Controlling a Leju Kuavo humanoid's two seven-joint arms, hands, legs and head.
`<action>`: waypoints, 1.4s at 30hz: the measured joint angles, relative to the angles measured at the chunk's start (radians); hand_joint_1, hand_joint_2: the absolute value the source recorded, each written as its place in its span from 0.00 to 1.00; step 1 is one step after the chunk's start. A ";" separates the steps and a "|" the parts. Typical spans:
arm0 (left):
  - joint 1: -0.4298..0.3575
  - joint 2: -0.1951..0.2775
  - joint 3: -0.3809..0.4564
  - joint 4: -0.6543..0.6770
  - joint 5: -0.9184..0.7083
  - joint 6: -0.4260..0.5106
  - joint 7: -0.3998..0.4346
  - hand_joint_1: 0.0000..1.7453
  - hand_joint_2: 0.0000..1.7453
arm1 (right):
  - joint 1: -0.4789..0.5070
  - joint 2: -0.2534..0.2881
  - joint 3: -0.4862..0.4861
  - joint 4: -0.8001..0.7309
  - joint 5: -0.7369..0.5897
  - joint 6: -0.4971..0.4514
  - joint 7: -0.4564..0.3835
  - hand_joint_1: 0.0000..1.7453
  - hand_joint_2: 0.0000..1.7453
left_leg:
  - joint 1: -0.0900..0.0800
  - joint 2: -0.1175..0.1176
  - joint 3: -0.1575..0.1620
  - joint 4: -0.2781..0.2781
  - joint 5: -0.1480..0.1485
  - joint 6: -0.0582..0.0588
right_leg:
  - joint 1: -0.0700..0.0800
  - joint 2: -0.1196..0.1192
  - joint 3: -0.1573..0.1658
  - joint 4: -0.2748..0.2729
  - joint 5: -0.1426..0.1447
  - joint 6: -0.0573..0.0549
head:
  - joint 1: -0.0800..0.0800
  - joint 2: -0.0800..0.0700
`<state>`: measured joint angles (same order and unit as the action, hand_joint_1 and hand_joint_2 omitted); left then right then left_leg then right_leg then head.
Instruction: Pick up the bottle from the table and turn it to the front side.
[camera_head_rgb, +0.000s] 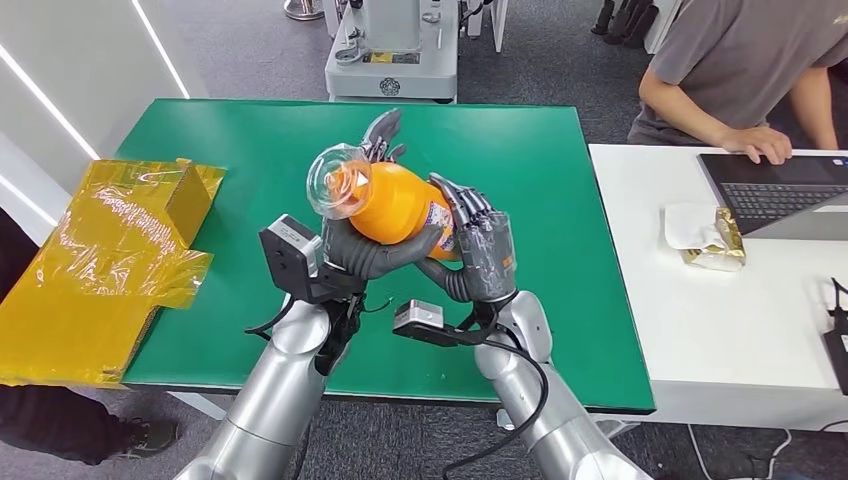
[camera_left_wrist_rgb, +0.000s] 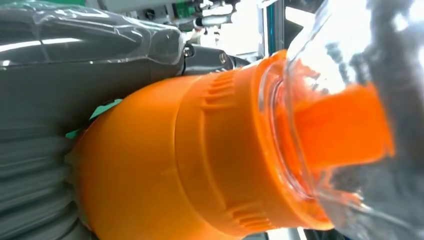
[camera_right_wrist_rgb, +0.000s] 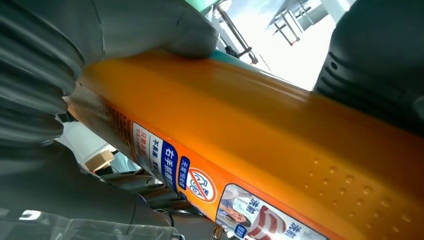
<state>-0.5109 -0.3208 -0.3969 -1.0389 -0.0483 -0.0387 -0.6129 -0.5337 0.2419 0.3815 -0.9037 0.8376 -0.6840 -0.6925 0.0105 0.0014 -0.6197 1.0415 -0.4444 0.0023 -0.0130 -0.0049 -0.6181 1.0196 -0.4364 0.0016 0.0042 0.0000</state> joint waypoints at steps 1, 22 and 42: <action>0.002 -0.003 0.000 0.000 0.002 0.014 -0.009 1.00 1.00 | -0.001 0.001 0.000 0.001 0.000 0.000 0.000 1.00 1.00 | 0.000 0.000 0.000 0.000 0.000 0.000 | 0.000 0.000 0.000 0.000 0.000 0.000 | 0.000 0.000; 0.040 -0.027 0.007 -0.028 0.033 0.140 -0.058 1.00 1.00 | -0.007 0.008 0.020 0.036 -0.023 0.000 -0.002 1.00 1.00 | 0.000 0.000 0.000 0.000 0.000 0.000 | 0.000 0.000 0.000 0.000 0.000 0.000 | 0.000 0.000; 0.033 -0.029 0.007 -0.028 0.065 0.151 -0.071 1.00 1.00 | 0.061 -0.006 0.014 0.047 -0.055 0.000 -0.002 0.00 1.00 | 0.000 0.001 0.000 0.000 0.000 0.000 | 0.000 0.002 -0.001 0.000 0.000 0.000 | 0.000 0.000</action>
<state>-0.4777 -0.3493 -0.3902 -1.0671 0.0168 0.1121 -0.6841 -0.4726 0.2355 0.3956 -0.8569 0.7823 -0.6840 -0.6941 0.0105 0.0029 -0.6200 1.0414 -0.4445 0.0023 -0.0130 -0.0031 -0.6190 1.0194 -0.4365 0.0015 0.0041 0.0000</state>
